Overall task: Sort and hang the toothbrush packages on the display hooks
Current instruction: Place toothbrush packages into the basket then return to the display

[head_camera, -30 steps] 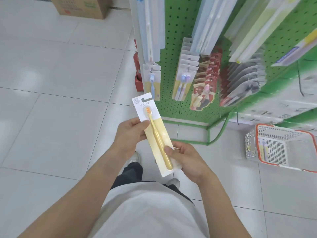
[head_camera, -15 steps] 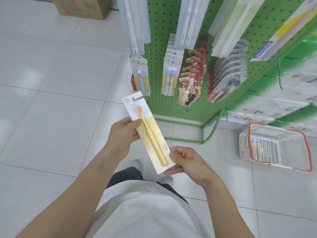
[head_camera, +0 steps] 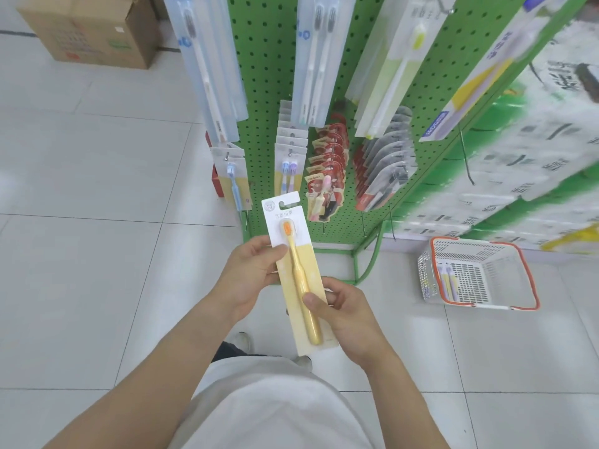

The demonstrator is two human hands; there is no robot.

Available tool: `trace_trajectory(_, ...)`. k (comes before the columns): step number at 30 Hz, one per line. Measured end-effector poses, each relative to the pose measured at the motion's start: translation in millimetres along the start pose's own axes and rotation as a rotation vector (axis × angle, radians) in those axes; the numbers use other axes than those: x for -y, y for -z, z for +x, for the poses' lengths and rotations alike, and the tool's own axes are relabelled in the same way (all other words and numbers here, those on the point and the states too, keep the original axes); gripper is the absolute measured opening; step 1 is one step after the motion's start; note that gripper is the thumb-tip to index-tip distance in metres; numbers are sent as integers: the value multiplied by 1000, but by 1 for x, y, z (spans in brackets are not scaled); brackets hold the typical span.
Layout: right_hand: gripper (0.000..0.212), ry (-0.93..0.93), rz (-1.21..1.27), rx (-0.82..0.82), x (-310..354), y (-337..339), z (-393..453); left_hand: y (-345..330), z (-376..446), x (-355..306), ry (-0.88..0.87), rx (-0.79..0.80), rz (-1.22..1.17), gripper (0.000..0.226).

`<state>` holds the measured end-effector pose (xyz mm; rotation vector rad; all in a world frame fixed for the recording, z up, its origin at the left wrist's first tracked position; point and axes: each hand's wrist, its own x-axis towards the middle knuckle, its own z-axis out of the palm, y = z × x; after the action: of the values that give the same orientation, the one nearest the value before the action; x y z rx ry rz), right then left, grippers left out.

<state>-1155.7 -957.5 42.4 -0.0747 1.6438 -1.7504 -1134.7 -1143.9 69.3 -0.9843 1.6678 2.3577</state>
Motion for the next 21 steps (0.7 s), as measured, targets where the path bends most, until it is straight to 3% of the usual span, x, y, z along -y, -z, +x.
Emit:
trace_trajectory(4, 12, 94, -133, -176, 6, -10, 9, 2, 0, -6, -104, -206, 165, 55)
trace_trajectory(9, 26, 425, -565, -224, 16, -31, 13, -2, -11, -16, -296, -66, 237, 91)
trace_trajectory(11, 30, 626, -763, -296, 17, -35, 17, -2, -11, -23, -357, -53, 232, 88)
trace_trajectory(14, 35, 735, -811, -335, 23, -38, 26, 1, -10, -36, -399, -74, 142, 64)
trace_trajectory(17, 35, 634, -595, -212, 33, -44, 23, 6, -9, -43, -390, -65, 114, 43)
trace_trajectory(21, 25, 546, -308, -187, 41, -46, 21, 14, -4, -42, -343, 3, 153, 43)
